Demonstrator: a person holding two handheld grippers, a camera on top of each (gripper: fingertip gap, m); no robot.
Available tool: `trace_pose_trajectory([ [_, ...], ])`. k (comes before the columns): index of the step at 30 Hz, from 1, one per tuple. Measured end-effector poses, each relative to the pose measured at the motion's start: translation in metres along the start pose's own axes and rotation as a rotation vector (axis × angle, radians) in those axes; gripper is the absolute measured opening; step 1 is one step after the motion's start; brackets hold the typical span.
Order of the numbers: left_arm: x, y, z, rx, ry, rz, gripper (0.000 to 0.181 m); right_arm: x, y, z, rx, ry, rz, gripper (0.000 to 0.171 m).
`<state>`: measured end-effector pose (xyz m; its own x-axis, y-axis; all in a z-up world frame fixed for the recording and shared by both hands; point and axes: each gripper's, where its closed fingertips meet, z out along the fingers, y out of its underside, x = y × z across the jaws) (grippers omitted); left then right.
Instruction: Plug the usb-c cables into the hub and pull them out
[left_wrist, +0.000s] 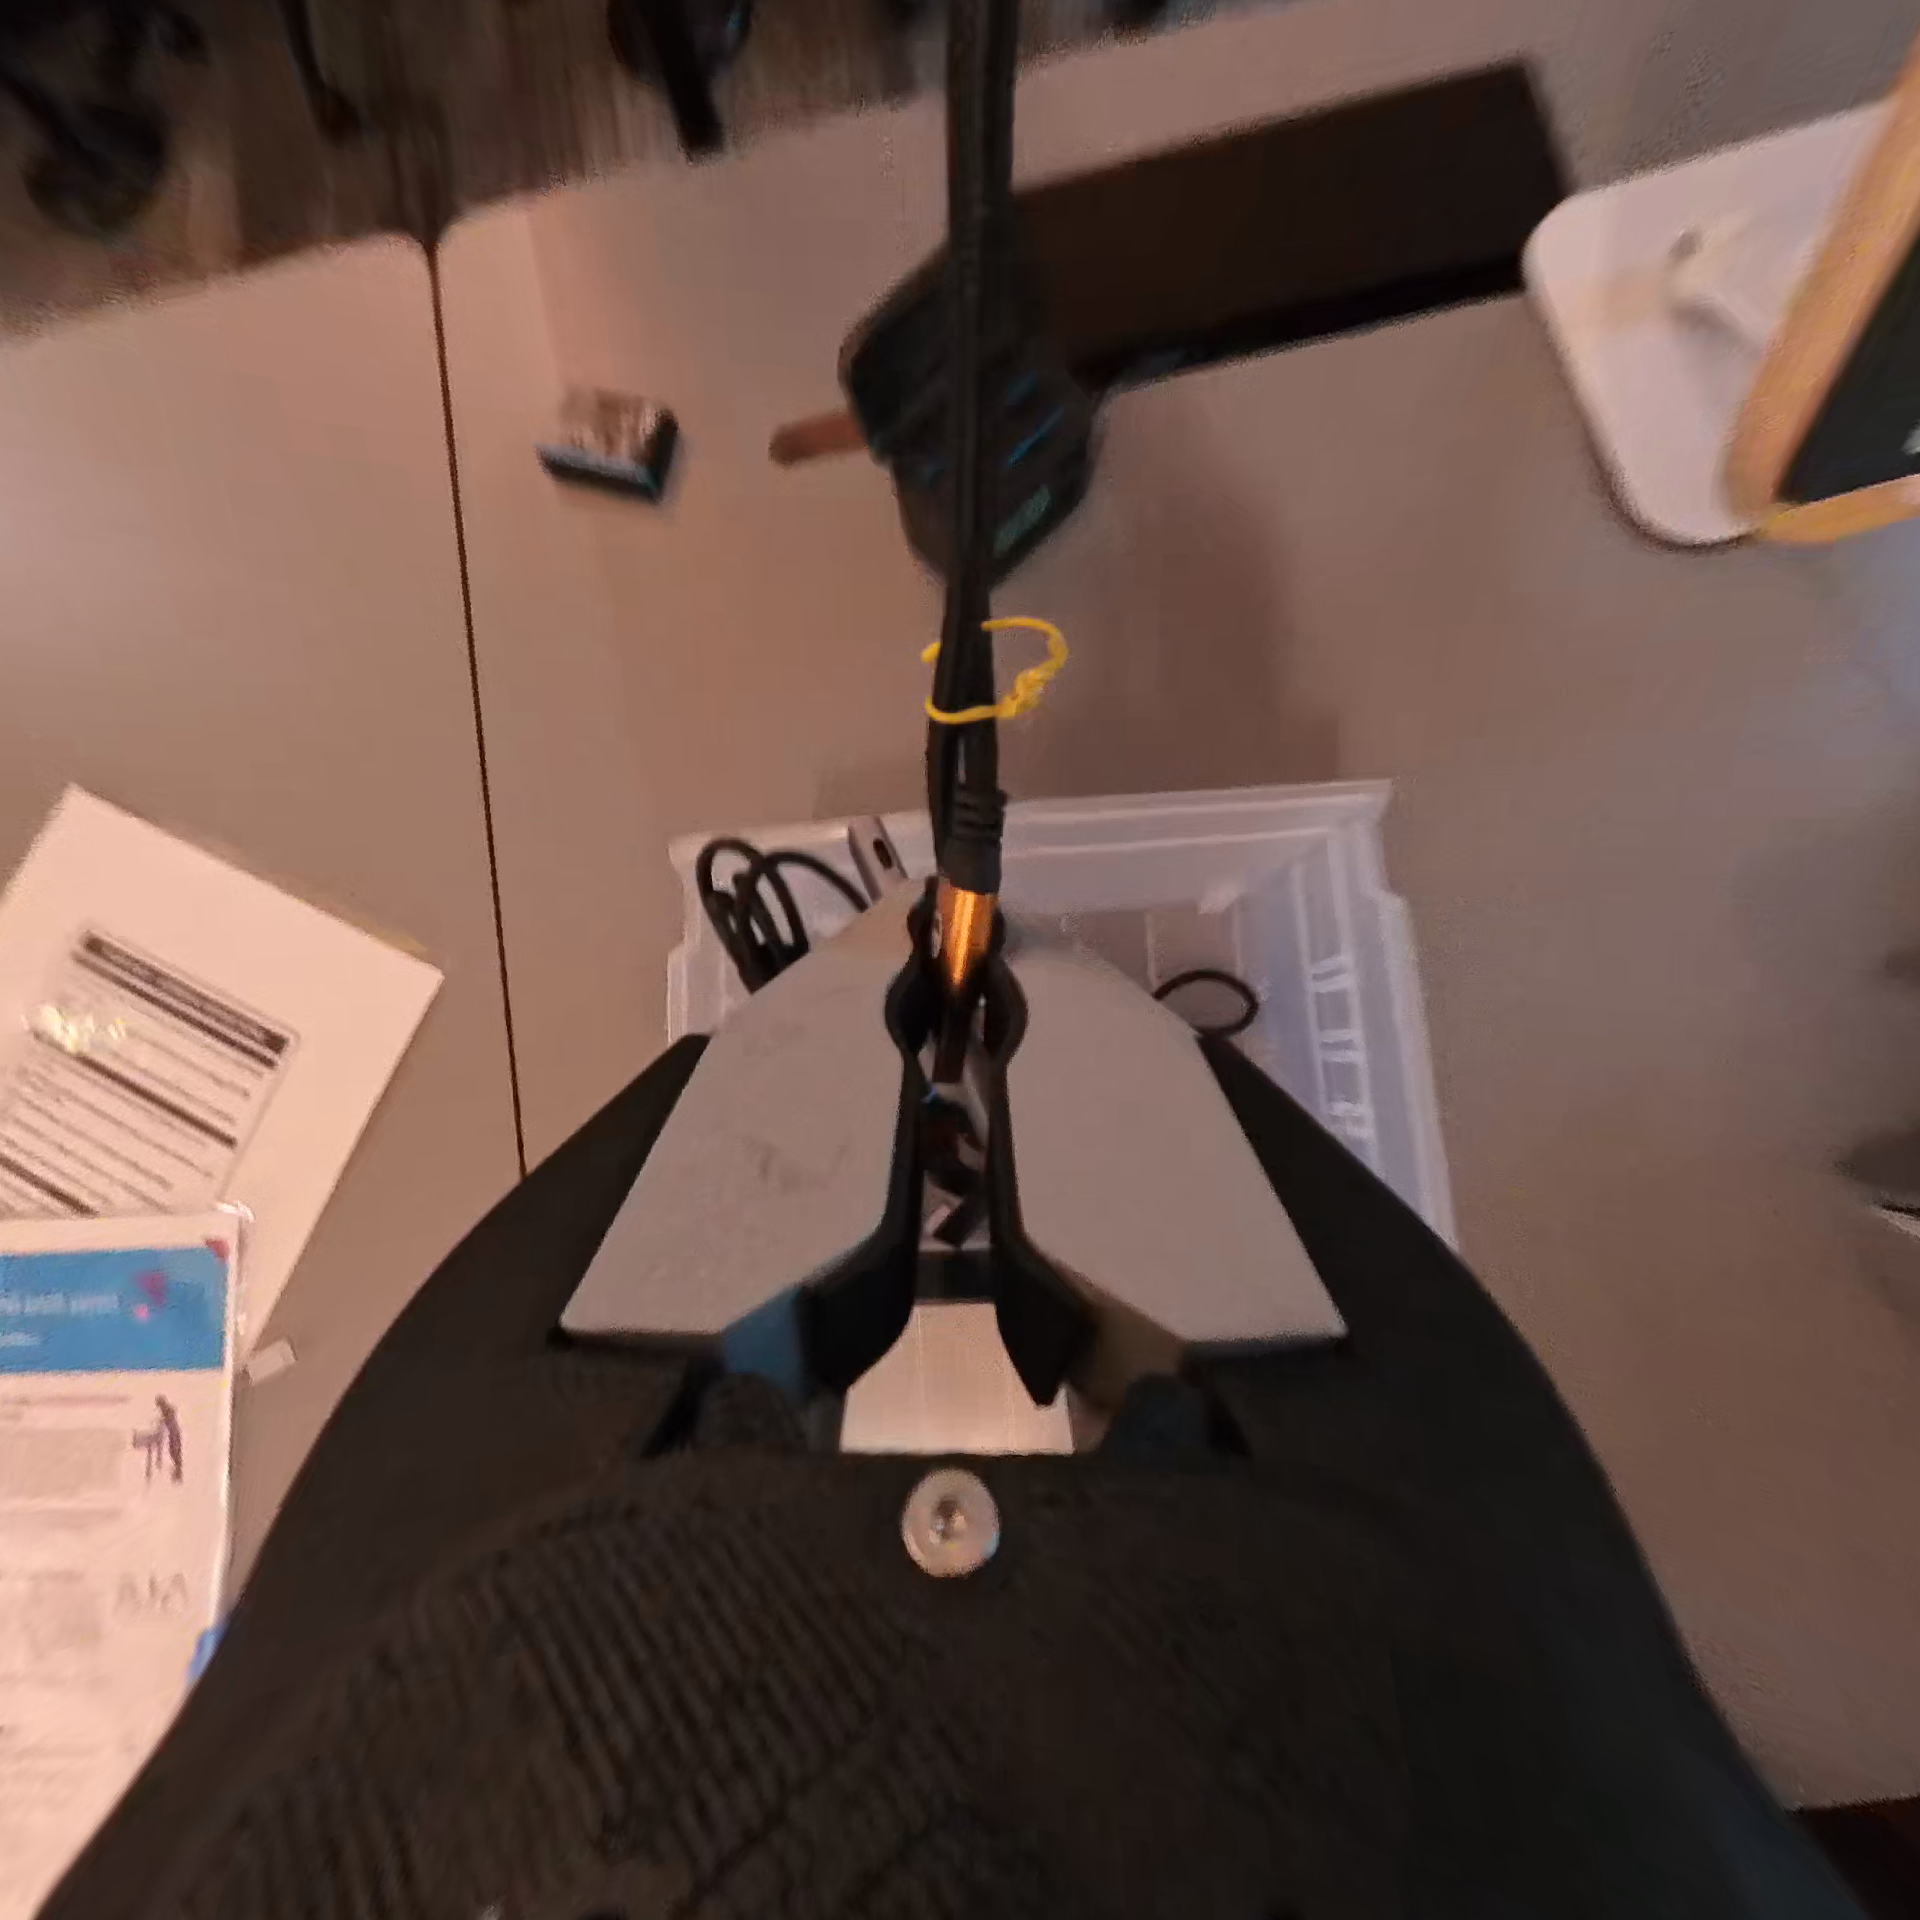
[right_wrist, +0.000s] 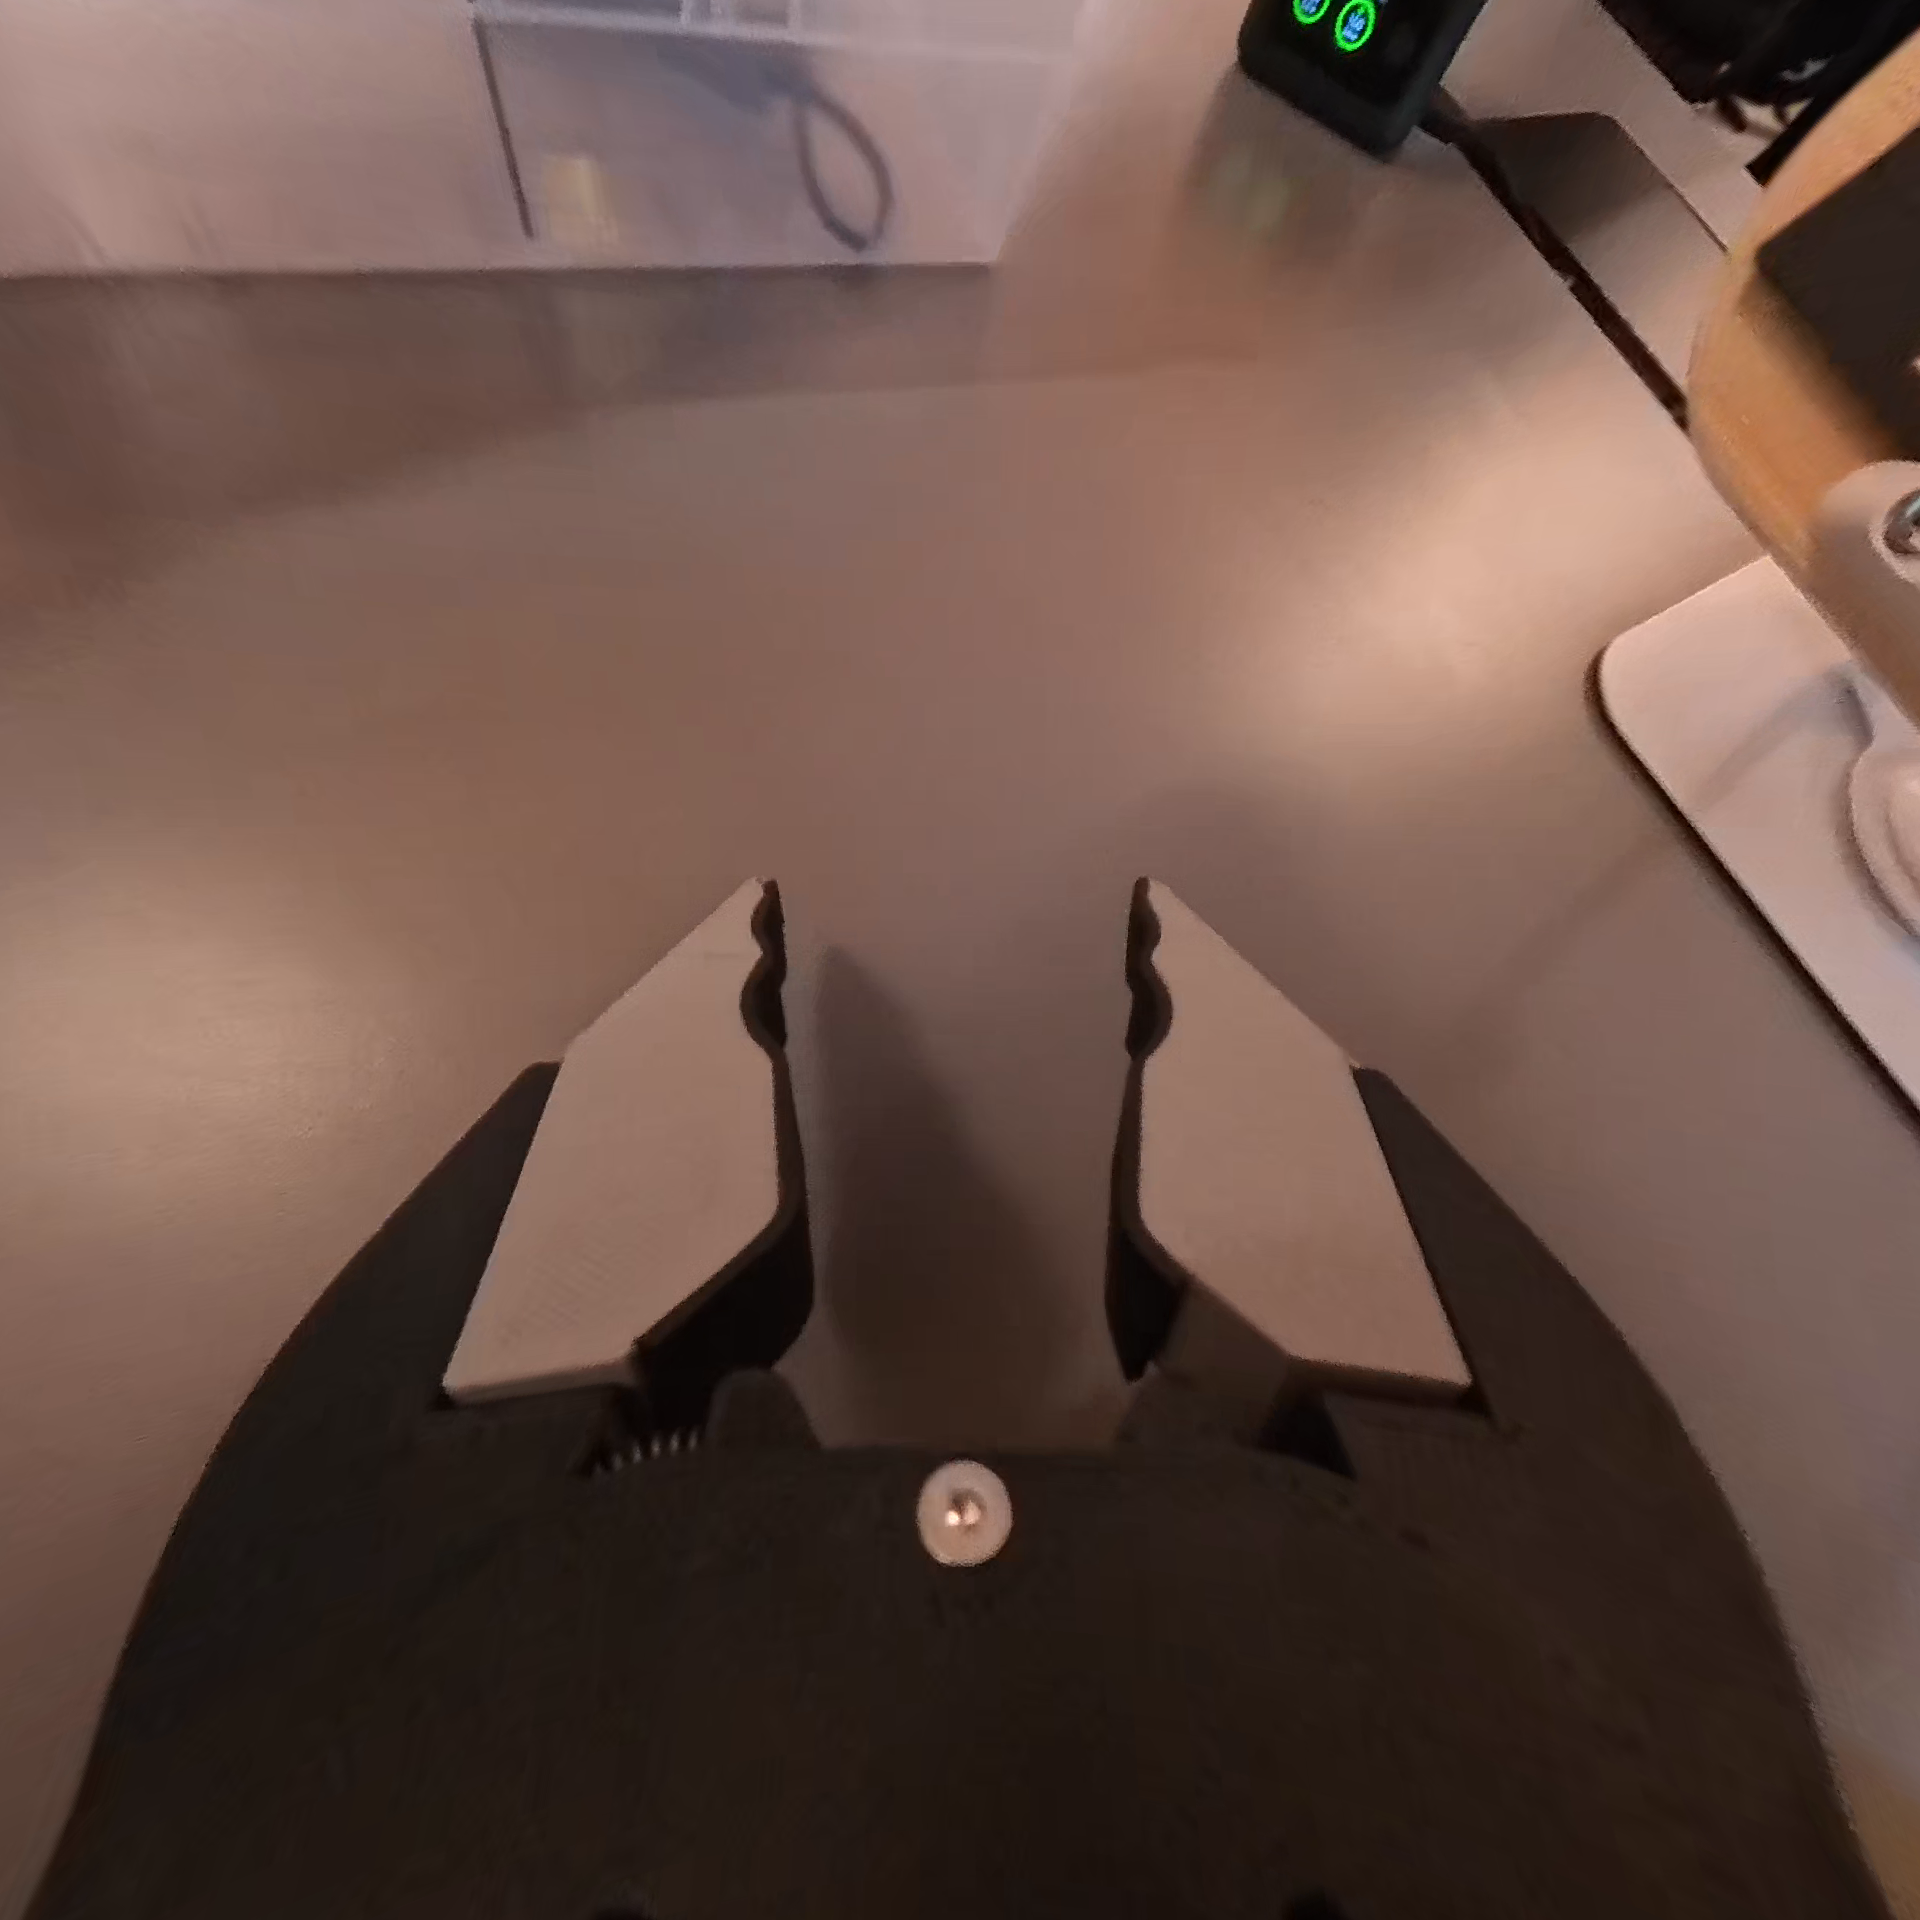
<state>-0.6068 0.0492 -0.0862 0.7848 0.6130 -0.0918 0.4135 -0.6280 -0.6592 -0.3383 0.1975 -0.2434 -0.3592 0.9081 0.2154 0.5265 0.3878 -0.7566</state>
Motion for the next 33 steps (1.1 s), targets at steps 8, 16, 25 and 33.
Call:
trace_pose_trajectory([
  [8, 0.135, -0.040, -0.077, 0.188, 0.404, 0.305, 0.001, -0.001, -0.006, 0.000, 0.112, -0.233, 0.165, 0.071],
  [16, 0.277, 0.012, -0.097, 0.137, 0.856, 0.623, 0.000, -0.010, -0.047, -0.044, 0.396, -0.373, 0.115, 0.082],
  [25, 0.315, -0.016, -0.150, 0.258, 0.834, 0.756, 0.000, -0.006, -0.070, -0.079, 0.551, -0.374, 0.089, 0.083],
  [33, 0.310, -0.004, -0.118, 0.175, 0.801, 0.744, 0.001, -0.018, -0.073, -0.094, 0.588, -0.500, 0.073, 0.084],
])
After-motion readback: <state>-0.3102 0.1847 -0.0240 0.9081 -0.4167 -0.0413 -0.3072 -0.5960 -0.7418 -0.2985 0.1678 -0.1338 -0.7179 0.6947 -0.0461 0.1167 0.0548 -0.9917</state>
